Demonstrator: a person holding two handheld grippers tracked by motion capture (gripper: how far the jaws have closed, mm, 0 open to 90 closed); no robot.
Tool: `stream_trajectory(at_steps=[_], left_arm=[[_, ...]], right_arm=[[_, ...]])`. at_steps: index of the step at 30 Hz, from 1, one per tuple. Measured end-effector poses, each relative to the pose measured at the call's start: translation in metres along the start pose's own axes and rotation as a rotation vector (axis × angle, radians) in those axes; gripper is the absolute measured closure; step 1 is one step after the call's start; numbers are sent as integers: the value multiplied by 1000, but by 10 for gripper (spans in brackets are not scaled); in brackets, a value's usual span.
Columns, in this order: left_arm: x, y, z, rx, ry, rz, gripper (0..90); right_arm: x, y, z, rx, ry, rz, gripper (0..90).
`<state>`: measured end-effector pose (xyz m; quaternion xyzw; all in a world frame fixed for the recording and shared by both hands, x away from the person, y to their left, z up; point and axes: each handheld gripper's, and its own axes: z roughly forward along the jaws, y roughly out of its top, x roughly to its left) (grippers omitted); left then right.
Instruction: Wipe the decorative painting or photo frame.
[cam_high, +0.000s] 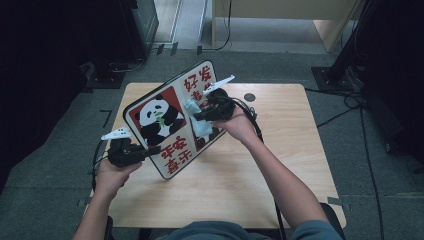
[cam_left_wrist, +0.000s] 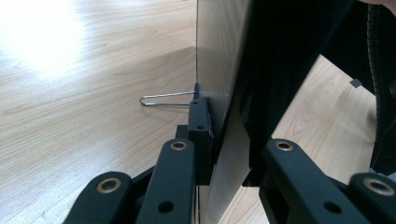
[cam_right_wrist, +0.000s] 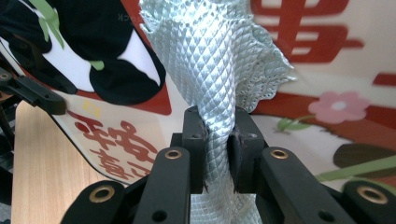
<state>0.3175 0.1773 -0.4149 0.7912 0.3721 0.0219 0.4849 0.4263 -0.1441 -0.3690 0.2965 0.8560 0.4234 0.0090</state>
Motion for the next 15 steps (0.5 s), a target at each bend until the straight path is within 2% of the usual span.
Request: stream_trajectory(at_steps=[15], left_arm=[[0,0,0,0,-2,0,797]], right_arm=[[-5,-27,15,27,16,37,788]])
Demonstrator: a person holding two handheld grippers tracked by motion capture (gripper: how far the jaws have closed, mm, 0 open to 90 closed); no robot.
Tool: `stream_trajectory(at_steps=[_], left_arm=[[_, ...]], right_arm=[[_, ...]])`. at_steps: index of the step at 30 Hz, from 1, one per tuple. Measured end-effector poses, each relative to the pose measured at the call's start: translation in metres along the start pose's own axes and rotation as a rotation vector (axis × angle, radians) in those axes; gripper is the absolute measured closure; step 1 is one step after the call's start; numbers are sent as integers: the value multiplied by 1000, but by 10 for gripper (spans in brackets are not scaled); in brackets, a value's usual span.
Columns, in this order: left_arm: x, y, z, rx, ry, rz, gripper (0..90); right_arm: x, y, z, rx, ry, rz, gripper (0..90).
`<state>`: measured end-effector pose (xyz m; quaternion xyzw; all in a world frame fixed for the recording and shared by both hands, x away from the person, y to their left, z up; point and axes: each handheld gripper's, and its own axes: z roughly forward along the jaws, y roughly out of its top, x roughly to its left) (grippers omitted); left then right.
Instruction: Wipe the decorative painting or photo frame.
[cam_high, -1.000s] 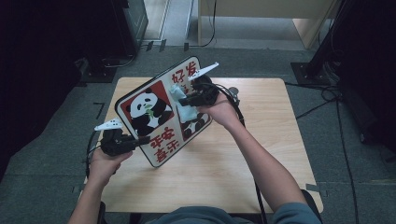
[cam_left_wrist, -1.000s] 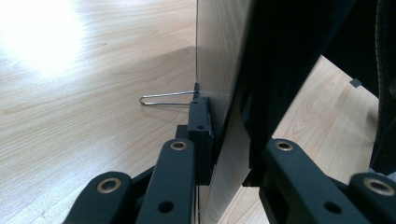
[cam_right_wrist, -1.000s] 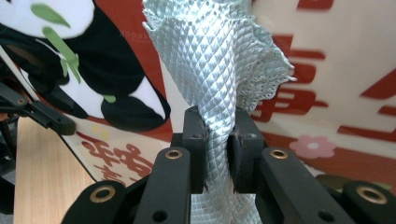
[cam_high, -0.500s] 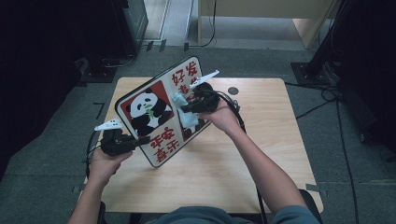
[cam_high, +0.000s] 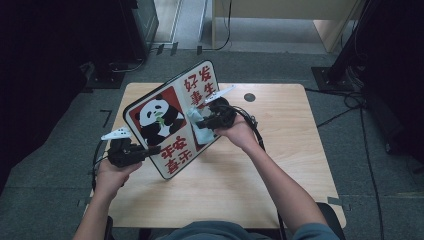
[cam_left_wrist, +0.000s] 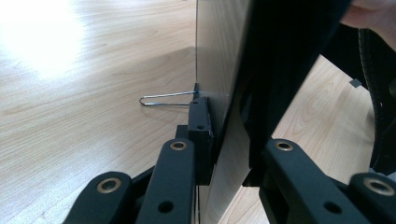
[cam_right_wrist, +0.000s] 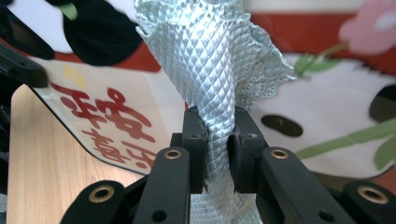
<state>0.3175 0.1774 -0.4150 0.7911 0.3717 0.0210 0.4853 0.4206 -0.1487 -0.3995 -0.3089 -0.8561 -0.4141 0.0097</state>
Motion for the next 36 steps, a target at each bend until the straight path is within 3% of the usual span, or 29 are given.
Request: stream_trajectory(at_steps=[12,26,36], left_arm=[[0,0,0,1,-1,2,797],[0,0,0,2,0,4,797],[0,0,0,2,0,4,797]], right_arm=[[-5,-25,15,25,17,41,788],[-9,-52,33,83,4,57,788],[-11,-67,41,71,9,86,771]])
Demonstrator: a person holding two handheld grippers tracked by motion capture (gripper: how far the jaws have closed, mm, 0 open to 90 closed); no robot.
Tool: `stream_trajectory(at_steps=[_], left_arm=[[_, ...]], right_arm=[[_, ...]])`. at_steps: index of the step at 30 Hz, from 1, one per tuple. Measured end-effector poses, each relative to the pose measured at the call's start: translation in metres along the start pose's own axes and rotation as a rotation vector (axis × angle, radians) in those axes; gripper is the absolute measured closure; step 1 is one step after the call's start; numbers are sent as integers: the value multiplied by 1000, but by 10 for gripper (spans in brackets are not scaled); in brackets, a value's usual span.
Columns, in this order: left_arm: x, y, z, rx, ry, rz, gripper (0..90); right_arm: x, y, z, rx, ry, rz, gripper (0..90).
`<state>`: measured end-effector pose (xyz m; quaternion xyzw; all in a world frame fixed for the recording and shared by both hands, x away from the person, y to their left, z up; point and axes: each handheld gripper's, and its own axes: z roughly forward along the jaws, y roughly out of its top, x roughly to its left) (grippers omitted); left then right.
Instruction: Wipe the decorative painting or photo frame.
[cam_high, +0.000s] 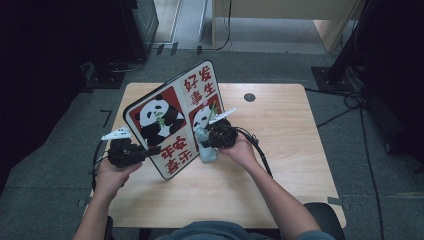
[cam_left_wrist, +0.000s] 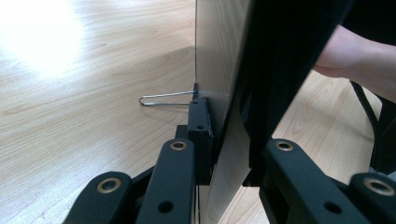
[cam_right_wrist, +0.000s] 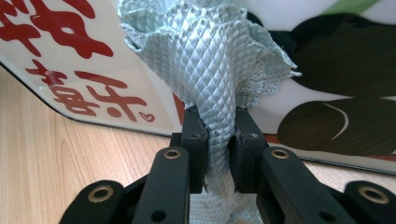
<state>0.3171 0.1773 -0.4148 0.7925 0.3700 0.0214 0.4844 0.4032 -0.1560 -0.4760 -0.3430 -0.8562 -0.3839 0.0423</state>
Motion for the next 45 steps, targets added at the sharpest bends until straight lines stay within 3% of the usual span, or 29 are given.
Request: stream_trajectory(at_steps=[2,7,11,15,21,27,36,39,40,45], left_arm=[[0,0,0,0,0,1,797],[0,0,0,0,0,0,797],[0,0,0,0,1,0,797],[0,0,0,-2,0,-3,797],[0,0,0,-2,0,-2,797],[0,0,0,-4,-2,-5,796],[0,0,0,-4,-2,-5,796],[0,0,0,-3,-3,-5,796],[0,0,0,-4,-3,-6,796],[0,0,0,-5,-2,-6,796]], right_arm=[[0,-3,5,29,-10,10,757],[1,-10,6,-1,-15,13,771],[1,-11,5,8,-14,39,804],[8,-4,-4,-6,-10,-9,806],[12,8,-20,-53,1,2,805],[20,32,-41,-87,17,-14,804],[45,87,-80,-126,10,-121,803],[57,112,-93,-138,-11,-168,803],[57,112,-93,-138,-11,-168,803],[74,145,-106,-161,-23,-220,802]])
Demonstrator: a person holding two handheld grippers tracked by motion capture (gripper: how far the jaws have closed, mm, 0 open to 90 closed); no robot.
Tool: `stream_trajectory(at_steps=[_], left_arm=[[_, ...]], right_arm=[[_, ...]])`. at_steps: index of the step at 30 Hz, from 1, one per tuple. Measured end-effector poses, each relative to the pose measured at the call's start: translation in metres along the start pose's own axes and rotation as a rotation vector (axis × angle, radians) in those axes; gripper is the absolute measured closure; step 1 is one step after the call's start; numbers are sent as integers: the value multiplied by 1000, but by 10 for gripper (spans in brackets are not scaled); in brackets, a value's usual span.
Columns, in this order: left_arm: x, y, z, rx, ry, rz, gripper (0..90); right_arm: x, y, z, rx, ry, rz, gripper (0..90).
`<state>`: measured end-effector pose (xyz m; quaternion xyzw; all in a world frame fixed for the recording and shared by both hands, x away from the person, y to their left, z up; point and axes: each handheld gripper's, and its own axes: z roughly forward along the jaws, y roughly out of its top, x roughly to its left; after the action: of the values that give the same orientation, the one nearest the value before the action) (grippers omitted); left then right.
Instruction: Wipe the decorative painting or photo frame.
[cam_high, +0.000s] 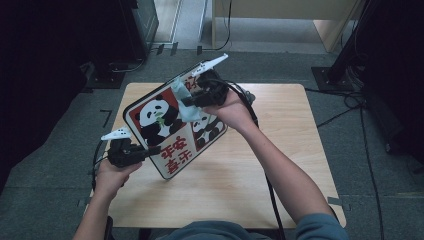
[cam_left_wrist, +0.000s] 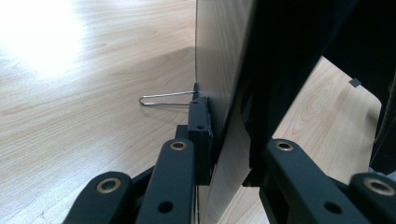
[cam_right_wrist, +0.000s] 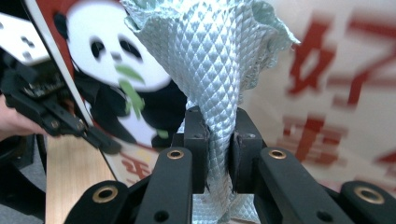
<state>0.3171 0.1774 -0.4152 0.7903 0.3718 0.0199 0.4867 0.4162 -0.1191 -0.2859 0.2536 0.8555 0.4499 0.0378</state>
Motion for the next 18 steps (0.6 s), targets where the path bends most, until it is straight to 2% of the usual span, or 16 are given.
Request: stream_trajectory(at_steps=[1,6,8,13,18], left_arm=[[0,0,0,0,0,0,796],[0,0,0,-1,-1,2,797],[0,0,0,0,-1,3,797],[0,0,0,3,0,5,797],[0,0,0,4,0,6,797]], right_arm=[[0,0,0,0,0,0,802],[5,26,-4,-35,-18,-28,801],[5,29,-2,-28,-30,-27,801],[2,26,7,2,-31,-24,798],[-1,19,11,5,-23,-17,798]])
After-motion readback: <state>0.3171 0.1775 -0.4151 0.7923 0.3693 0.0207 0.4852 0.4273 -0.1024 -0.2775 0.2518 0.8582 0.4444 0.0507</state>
